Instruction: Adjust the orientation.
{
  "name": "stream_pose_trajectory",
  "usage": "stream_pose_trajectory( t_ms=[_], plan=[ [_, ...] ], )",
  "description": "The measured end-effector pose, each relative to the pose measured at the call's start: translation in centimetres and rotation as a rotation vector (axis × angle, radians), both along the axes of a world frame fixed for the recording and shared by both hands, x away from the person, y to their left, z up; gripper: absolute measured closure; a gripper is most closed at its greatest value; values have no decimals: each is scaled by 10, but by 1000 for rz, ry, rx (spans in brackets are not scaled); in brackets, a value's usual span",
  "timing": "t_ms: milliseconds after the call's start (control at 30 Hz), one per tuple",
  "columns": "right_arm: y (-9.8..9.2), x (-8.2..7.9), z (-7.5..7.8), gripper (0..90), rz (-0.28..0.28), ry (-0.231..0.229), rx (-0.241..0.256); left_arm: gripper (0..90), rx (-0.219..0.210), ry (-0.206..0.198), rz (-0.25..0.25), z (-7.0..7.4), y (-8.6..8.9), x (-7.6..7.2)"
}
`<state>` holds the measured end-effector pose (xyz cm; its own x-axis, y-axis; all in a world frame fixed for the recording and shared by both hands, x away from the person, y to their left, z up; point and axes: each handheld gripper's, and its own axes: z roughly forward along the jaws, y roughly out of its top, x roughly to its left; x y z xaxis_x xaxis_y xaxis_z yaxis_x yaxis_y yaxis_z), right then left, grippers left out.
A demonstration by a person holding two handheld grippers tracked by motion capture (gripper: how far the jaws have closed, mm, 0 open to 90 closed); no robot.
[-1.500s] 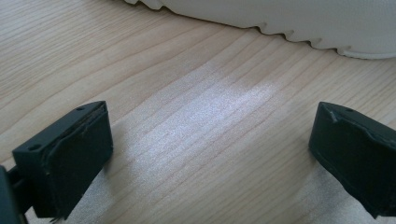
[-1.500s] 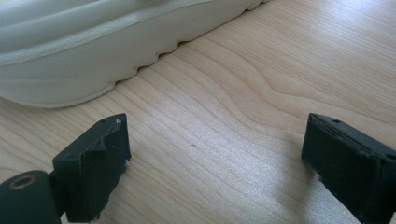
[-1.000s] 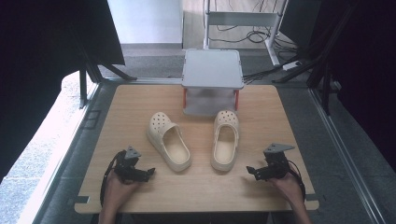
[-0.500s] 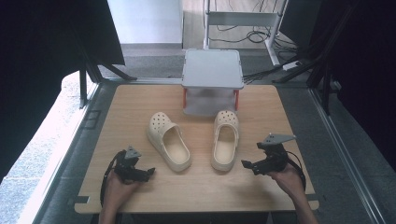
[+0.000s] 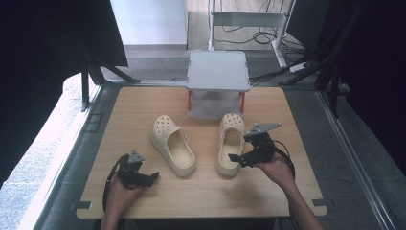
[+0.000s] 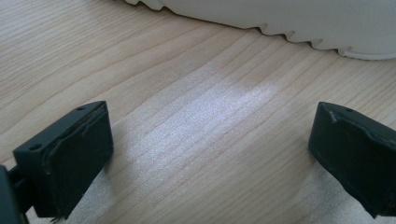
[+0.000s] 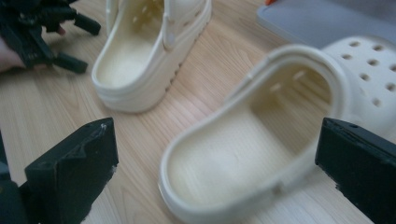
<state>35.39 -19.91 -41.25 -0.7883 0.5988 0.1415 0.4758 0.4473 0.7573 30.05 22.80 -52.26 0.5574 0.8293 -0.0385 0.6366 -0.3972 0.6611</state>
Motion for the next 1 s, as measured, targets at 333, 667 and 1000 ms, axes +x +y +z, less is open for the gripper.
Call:
stream_pose_trajectory(
  t_ms=[333,667,1000],
  plan=[
    [54,23,-3,52,55,20,-16,0,1,-1,-1,0,0,0],
    [115,48,-15,138,70,56,-77,0,3,0,-4,0,0,0],
    [163,68,-30,269,52,55,-111,0,2,1,-2,0,0,0]
  ],
)
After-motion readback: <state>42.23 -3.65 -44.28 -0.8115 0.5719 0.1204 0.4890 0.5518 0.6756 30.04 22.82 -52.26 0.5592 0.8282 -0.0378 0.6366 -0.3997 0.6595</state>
